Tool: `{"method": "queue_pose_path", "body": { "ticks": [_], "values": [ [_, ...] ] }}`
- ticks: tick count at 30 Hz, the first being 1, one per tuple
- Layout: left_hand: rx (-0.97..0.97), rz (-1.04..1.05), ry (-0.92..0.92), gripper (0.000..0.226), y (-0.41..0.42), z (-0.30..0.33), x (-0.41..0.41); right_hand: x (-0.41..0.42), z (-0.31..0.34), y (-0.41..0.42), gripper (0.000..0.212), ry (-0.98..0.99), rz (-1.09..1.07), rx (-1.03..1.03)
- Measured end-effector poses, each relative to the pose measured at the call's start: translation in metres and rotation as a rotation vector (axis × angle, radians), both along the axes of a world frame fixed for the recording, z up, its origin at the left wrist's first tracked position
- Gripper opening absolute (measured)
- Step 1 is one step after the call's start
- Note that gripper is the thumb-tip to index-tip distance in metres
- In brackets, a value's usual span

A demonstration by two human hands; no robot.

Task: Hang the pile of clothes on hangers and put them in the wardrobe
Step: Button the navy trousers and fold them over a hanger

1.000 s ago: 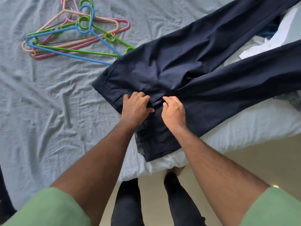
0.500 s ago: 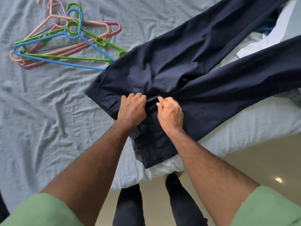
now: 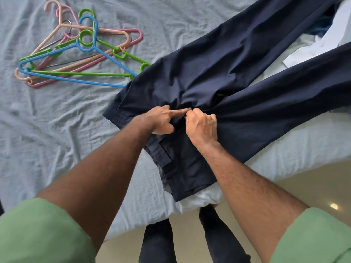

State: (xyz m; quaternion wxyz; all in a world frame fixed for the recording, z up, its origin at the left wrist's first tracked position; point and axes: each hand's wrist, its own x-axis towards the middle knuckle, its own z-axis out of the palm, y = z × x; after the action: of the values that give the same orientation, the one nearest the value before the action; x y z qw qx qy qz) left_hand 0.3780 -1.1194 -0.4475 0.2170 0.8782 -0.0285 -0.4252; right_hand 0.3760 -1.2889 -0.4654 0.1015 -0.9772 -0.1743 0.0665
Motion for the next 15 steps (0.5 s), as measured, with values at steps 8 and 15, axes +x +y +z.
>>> {"method": "queue_pose_path", "body": {
  "ticks": [8,15],
  "values": [
    [-0.037,-0.037,0.157,0.083,0.004,-0.007,0.021,-0.010,-0.007,0.006,0.009,0.135,-0.037,0.152],
    [-0.058,-0.097,0.141,0.093,0.003,-0.008,0.027,-0.068,0.003,0.046,0.011,0.351,-0.007,0.263]
  ]
}}
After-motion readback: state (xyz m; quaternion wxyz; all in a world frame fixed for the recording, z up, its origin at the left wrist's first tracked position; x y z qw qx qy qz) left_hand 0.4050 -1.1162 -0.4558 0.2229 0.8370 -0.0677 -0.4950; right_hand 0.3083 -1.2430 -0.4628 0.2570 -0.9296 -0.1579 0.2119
